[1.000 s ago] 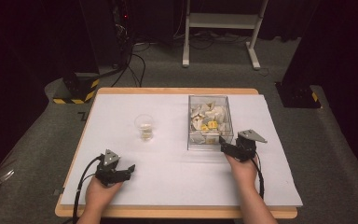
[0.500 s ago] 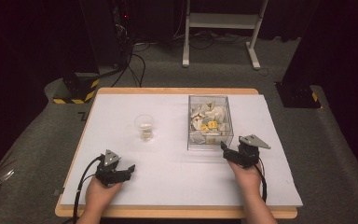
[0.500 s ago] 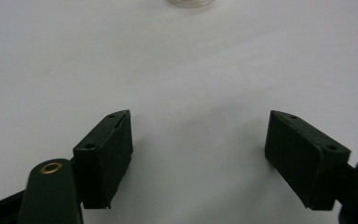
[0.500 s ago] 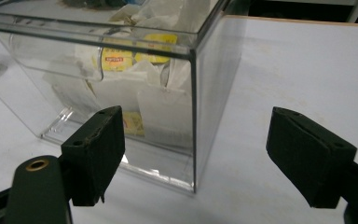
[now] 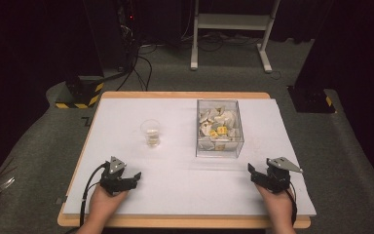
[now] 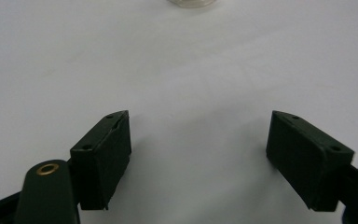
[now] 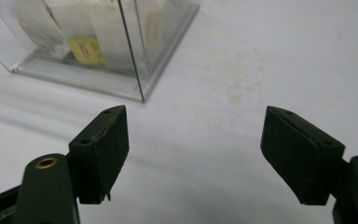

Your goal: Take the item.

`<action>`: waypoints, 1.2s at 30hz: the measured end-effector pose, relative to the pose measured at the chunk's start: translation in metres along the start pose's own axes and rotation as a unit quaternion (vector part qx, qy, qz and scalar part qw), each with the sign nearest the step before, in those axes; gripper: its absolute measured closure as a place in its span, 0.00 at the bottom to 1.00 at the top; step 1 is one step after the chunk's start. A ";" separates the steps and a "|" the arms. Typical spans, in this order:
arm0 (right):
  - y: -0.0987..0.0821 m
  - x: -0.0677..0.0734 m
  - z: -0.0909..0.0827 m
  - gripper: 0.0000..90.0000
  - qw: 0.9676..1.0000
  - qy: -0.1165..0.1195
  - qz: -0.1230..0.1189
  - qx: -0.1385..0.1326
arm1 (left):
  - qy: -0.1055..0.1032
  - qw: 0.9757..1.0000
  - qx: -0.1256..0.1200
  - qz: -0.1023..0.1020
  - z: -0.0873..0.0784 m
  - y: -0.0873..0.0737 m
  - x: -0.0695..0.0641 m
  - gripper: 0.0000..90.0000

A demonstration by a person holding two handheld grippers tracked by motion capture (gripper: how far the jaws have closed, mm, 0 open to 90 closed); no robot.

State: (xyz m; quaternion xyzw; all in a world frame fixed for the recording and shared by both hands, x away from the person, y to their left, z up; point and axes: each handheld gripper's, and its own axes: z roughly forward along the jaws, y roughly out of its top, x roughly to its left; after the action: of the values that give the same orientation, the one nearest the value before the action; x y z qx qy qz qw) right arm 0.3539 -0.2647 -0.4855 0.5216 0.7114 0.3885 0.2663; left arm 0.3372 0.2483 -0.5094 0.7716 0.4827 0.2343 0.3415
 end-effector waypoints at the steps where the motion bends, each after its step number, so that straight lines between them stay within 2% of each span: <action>1: -0.002 -0.001 -0.002 0.25 1.000 -0.003 -0.002 0.004 | -0.001 1.000 0.001 -0.002 0.000 0.000 0.000 0.25; 5: -0.015 -0.005 -0.008 0.24 1.000 -0.016 -0.008 0.025 | -0.004 1.000 0.004 -0.005 0.000 0.000 0.001 0.25; 8: -0.020 -0.004 -0.007 0.22 0.999 -0.008 -0.013 0.041 | -0.004 1.000 0.004 -0.010 0.000 0.000 0.001 0.25; 12: -0.022 0.003 -0.004 0.23 0.997 -0.007 -0.044 0.055 | -0.009 1.000 0.006 -0.012 0.000 0.000 0.003 0.25; 15: -0.022 0.005 -0.003 0.23 0.997 -0.005 -0.053 0.059 | -0.011 1.000 0.006 -0.014 0.000 0.000 0.002 0.24; 20: -0.021 0.002 -0.003 0.22 0.997 0.001 -0.044 0.059 | -0.007 1.000 0.006 -0.010 0.000 0.000 0.002 0.24; 26: -0.021 0.002 -0.001 0.14 0.997 0.009 -0.042 0.069 | -0.006 1.000 0.006 -0.007 0.000 0.000 0.001 0.24; 28: -0.020 0.003 -0.001 0.11 0.996 0.004 -0.044 0.071 | -0.006 1.000 0.006 -0.008 0.000 0.000 0.001 0.24; 31: -0.013 0.001 0.002 0.09 0.998 -0.010 -0.040 0.056 | -0.006 1.000 0.006 -0.008 0.000 0.000 0.001 0.24; 32: -0.008 -0.002 0.007 0.09 0.997 -0.015 -0.035 0.061 | -0.006 1.000 0.006 -0.009 0.000 0.000 0.001 0.24; 34: -0.007 -0.006 0.017 0.10 0.996 -0.029 -0.043 0.067 | -0.006 1.000 0.008 -0.007 0.000 0.000 0.002 0.24; 35: -0.002 -0.008 0.027 0.09 0.993 -0.019 -0.024 0.110 | -0.007 1.000 0.008 -0.007 0.000 0.000 0.002 0.23; 36: 0.001 -0.008 0.030 0.09 0.994 -0.019 -0.018 0.108 | -0.007 1.000 0.007 -0.007 0.000 0.000 0.002 0.23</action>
State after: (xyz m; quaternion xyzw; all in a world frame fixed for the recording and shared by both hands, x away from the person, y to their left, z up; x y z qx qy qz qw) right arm 0.3805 -0.2636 -0.5012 0.5416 0.7535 0.2943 0.2287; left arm 0.3379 0.2496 -0.5090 0.7723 0.4876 0.2232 0.3406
